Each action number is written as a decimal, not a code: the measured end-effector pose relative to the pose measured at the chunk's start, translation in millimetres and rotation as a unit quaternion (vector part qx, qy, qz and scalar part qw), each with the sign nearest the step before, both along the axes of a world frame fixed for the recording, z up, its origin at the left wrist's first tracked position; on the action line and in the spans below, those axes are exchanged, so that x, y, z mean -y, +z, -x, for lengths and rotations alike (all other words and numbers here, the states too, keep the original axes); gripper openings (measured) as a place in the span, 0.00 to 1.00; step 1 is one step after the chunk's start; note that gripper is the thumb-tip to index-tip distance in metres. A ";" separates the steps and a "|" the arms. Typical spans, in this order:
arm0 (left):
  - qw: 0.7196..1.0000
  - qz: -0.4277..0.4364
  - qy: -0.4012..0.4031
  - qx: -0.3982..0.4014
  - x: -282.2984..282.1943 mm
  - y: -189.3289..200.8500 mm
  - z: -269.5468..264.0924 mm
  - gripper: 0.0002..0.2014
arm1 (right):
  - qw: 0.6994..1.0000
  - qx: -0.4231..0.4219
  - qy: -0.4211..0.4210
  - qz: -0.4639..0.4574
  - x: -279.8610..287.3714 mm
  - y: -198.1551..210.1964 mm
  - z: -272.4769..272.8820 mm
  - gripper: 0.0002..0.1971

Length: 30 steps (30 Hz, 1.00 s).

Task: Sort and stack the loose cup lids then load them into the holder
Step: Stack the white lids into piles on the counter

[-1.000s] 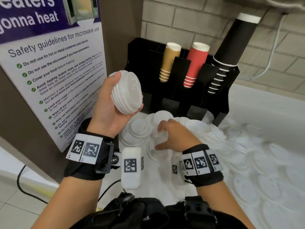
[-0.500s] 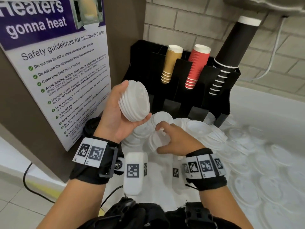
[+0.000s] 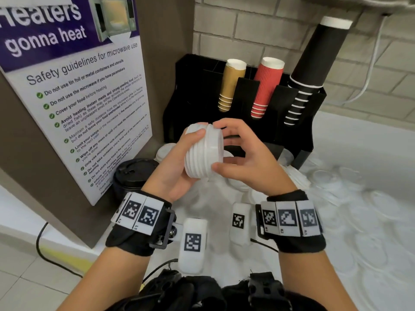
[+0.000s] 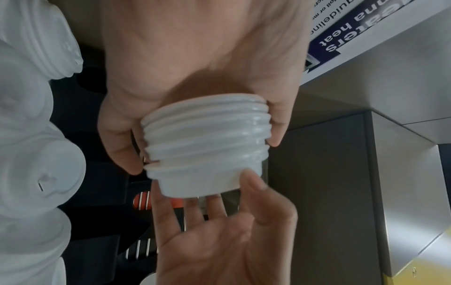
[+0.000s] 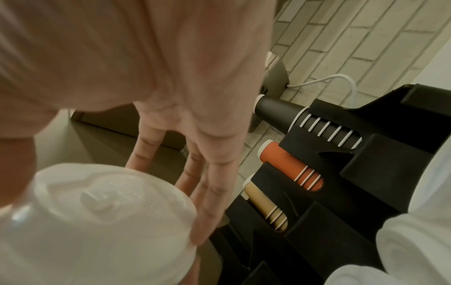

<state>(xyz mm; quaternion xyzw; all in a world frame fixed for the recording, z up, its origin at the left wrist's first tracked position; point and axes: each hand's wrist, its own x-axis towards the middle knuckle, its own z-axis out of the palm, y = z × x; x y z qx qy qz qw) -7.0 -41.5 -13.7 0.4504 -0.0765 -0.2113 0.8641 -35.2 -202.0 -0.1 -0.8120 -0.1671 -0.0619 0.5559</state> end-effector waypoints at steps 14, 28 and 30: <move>0.999 -0.021 0.044 0.002 -10.2 -0.7 -6.5 0.33 | 0.999 -0.002 -0.008 -0.032 -7.4 -0.7 -16.4 0.27; 0.989 0.010 0.145 0.011 -33.8 6.7 -14.0 0.21 | 0.799 -0.086 0.050 0.594 -57.1 -62.0 -95.7 0.40; 0.989 0.013 0.148 0.013 -38.0 6.4 -15.0 0.20 | 0.814 -0.084 0.053 0.572 -53.2 -53.2 -91.2 0.39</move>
